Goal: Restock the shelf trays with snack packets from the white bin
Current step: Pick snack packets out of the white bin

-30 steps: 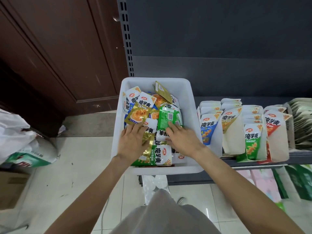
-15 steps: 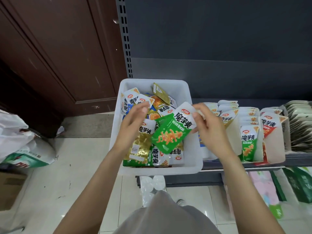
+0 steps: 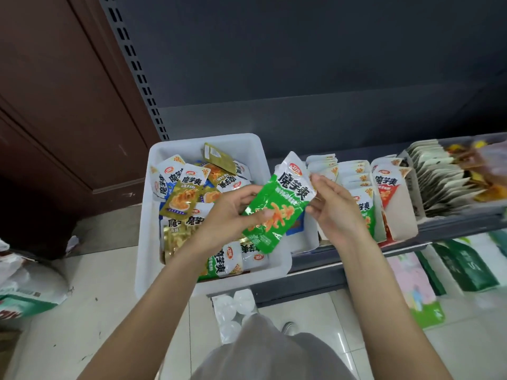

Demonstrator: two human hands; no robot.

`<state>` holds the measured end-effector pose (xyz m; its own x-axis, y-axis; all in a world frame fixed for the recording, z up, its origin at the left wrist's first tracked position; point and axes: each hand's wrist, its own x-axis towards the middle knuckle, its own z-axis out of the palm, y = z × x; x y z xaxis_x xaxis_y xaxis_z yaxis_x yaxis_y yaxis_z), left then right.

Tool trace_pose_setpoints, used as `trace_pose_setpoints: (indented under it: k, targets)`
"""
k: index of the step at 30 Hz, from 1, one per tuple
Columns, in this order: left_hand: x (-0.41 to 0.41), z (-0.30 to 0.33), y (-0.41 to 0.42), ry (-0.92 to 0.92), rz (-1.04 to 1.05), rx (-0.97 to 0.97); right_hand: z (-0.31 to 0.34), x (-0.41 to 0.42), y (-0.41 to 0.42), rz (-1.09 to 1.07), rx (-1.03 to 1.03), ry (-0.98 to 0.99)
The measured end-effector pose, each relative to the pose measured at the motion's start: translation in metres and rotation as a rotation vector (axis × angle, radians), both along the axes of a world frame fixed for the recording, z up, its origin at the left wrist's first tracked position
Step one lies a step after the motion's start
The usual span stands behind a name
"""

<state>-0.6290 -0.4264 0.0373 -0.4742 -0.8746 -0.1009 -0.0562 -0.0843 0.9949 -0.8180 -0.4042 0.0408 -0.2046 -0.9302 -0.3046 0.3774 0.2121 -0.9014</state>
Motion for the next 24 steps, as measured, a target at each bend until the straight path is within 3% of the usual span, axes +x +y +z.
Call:
trace_pose_setpoints:
  k: [2, 5, 12, 19, 24]
  targets:
    - [-0.011, -0.006, -0.001, -0.027, 0.020, -0.035, -0.002, -0.011, 0.007, 0.022, -0.017, -0.010]
    - [-0.034, -0.015, 0.000, -0.147, 0.031, -0.158, -0.002, -0.029, 0.021, 0.014, -0.104, 0.215]
    - [-0.120, -0.044, 0.010, -0.367, -0.213, -0.378, -0.016, -0.104, 0.048, -0.231, -0.211, 0.480]
    - [-0.157, -0.065, -0.006, -0.673, -0.195, -0.758, -0.024, -0.177, 0.054, -0.443, -0.295, 0.599]
    - [-0.168, -0.089, -0.003, -0.816, -0.138, -0.897, -0.039, -0.196, 0.041, -0.310, -0.342, 0.596]
